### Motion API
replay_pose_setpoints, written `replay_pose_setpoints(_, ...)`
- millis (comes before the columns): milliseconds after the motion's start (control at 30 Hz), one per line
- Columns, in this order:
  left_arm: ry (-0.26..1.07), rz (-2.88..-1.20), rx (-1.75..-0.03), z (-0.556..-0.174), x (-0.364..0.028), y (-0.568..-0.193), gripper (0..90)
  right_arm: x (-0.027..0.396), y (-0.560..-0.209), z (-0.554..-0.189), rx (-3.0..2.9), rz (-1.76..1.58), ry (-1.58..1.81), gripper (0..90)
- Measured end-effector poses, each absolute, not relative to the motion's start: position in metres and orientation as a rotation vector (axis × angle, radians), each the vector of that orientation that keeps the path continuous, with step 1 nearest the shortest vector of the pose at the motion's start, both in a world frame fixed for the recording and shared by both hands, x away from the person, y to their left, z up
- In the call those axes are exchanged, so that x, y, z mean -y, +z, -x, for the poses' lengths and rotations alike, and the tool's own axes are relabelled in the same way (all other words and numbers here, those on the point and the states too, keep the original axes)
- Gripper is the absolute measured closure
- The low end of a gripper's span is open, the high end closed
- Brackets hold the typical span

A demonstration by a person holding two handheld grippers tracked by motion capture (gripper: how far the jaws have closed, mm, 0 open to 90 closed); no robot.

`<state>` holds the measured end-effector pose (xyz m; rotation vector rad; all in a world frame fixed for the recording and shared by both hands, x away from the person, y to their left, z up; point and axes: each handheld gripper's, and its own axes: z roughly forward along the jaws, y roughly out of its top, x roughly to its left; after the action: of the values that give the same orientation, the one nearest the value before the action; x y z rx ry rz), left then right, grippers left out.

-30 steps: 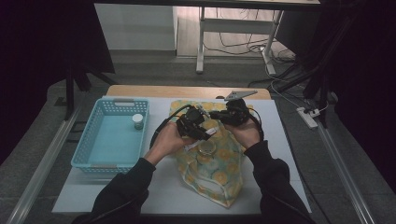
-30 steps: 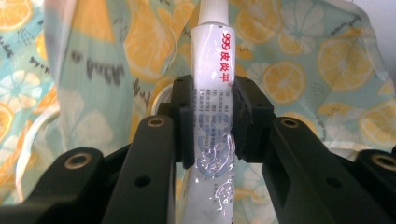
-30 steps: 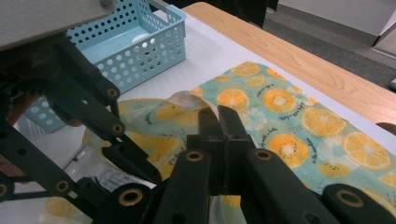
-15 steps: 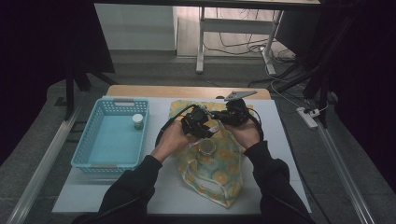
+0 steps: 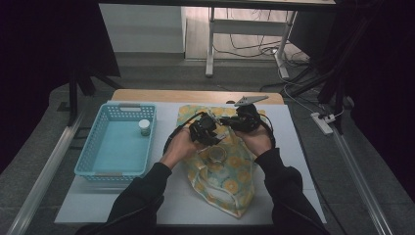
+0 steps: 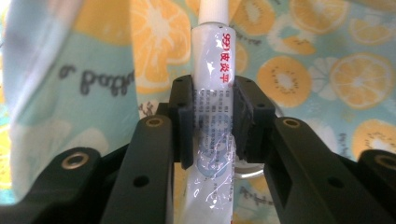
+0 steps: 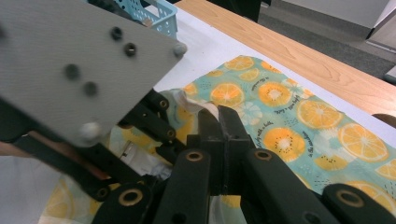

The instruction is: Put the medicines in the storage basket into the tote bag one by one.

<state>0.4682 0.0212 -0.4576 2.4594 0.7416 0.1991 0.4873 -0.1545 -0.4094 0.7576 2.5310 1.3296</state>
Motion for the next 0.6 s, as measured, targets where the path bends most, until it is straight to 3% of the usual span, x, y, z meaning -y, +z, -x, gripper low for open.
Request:
replay_pose_setpoints(233,0.256,-2.433,-0.729,-0.467,-0.024,-0.456,56.4,0.154,-0.41,-0.487,-2.533,-0.759,1.328,90.0)
replay_pose_setpoints(600,0.182,-2.335,-0.704,-0.455,-0.038,-0.448,38.3,0.156,-0.411,-0.487,-2.533,-0.763,1.331,90.0)
